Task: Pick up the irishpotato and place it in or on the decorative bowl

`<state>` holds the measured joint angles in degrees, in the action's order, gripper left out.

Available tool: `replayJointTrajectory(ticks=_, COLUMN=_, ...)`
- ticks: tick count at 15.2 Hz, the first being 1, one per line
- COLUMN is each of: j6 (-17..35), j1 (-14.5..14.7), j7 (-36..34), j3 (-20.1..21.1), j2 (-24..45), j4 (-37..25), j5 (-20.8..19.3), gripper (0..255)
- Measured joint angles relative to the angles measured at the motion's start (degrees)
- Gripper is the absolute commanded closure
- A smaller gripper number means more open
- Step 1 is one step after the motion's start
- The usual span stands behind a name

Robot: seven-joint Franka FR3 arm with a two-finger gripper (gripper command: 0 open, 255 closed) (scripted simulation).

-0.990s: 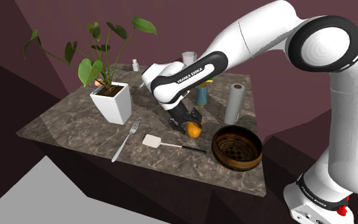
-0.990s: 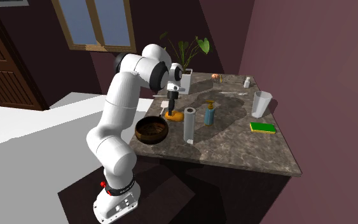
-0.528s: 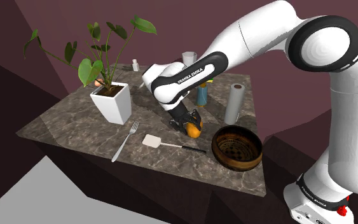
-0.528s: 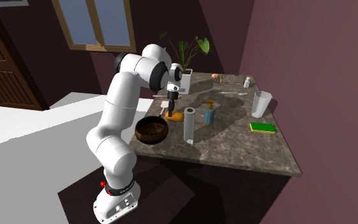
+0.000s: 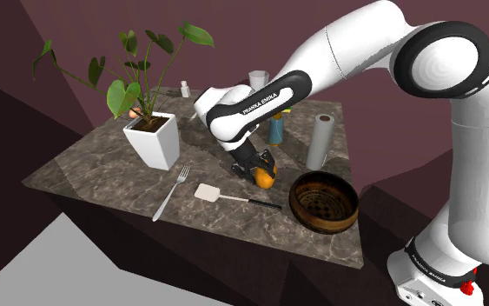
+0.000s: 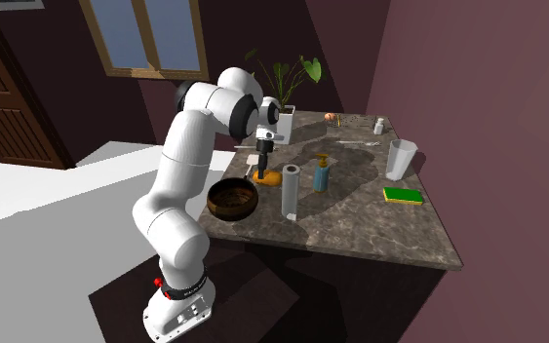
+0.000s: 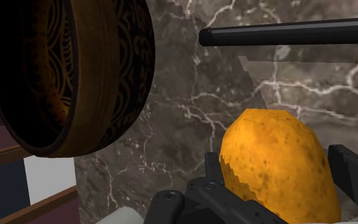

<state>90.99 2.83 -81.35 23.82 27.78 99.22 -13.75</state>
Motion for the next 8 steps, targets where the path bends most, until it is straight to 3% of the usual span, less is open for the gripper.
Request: replayJointTrajectory(ticks=8, j6=-3.5, j1=-0.2, j7=0.8, j3=0.4, j2=-2.1, j4=-1.6, j5=0.8, gripper=255)
